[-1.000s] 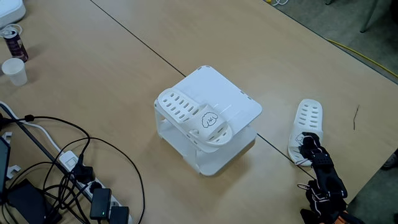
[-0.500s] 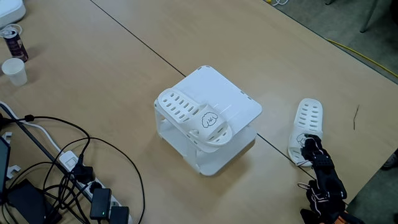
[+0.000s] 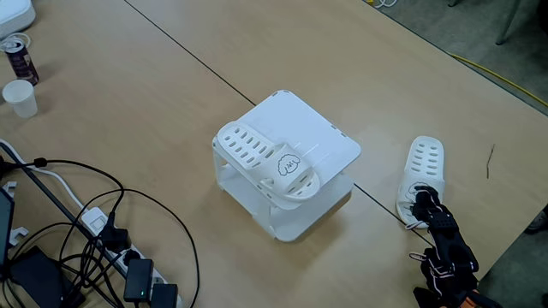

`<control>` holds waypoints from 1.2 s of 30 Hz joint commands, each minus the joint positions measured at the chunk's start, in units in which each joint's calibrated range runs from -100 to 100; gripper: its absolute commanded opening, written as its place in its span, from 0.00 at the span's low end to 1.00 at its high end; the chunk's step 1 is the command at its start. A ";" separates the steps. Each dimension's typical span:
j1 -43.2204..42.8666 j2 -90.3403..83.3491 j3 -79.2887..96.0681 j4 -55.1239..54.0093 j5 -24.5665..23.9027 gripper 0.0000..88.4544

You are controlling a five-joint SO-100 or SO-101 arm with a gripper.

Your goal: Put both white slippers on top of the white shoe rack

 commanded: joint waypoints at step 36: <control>6.73 29.49 6.06 -53.23 0.42 0.25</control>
